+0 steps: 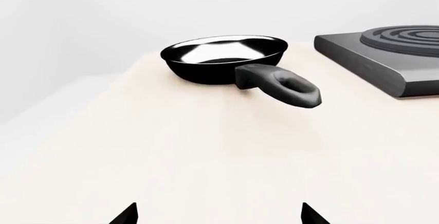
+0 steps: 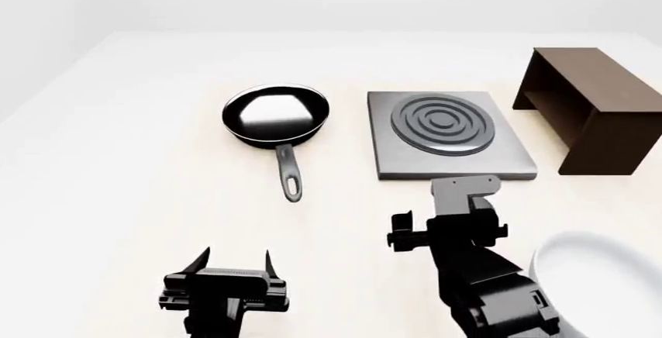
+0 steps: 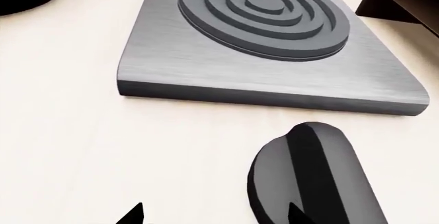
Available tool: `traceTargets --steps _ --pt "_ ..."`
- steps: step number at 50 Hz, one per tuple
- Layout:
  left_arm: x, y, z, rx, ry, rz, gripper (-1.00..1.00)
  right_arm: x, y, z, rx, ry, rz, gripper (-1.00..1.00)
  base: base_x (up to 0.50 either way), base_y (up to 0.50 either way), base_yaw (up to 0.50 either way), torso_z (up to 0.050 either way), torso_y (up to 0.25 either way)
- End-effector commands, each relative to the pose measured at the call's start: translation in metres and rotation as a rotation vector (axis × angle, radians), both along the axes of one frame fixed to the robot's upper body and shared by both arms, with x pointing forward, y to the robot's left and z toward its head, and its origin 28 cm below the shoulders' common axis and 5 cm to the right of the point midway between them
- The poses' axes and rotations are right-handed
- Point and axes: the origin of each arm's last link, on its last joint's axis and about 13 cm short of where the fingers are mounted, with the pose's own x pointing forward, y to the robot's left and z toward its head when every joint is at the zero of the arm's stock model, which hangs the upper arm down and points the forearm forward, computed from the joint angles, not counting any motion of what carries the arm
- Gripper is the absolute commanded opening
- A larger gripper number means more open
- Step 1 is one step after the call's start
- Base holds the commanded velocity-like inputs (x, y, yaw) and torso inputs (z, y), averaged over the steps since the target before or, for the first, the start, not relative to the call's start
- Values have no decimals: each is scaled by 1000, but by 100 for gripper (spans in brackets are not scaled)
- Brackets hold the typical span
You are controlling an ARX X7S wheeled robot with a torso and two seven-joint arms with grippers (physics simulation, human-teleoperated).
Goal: Turn on the stove.
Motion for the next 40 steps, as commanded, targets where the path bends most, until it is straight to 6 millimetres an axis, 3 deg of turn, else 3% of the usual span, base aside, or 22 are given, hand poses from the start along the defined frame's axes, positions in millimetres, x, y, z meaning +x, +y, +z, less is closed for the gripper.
traceTargets --steps 1,40 --pt "0 0 -1 3 2 1 100 3 -3 -1 4 0 -7 100 0 0 0 0 0" --pt "0 -1 -3 4 6 2 100 13 -23 -4 -19 16 -91 100 0 0 0 0 0"
